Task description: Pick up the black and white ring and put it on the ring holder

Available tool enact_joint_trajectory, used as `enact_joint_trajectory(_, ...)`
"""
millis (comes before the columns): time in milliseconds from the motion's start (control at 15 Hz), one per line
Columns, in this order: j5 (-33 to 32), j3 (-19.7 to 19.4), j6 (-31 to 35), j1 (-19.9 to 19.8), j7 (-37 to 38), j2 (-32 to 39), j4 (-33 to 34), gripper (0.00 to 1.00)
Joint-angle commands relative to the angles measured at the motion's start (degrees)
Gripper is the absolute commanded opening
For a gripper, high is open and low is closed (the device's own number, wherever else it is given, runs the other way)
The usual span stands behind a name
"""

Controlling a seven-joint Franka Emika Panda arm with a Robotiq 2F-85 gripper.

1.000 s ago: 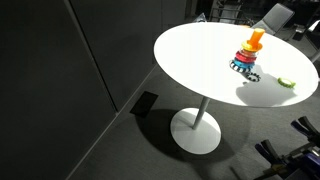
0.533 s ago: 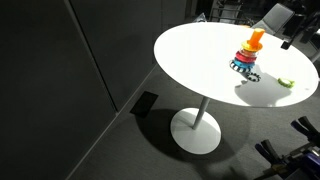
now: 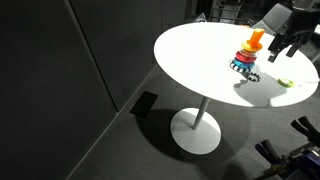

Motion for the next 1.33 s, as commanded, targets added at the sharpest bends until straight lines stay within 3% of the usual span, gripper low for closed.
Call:
enact_joint_trajectory(0, 1.4, -0.4, 1.8, -0.1, 1.6, 4.7, 2.6, 1.0)
enact_joint_trajectory(467, 4.2, -0.7, 5.5, -0.4, 1.3, 11.2, 5.4, 1.0)
enact_joint_trajectory(1267, 3.1, -2.1, 11.3, 0.5, 3.7, 18.8, 8.7, 1.0)
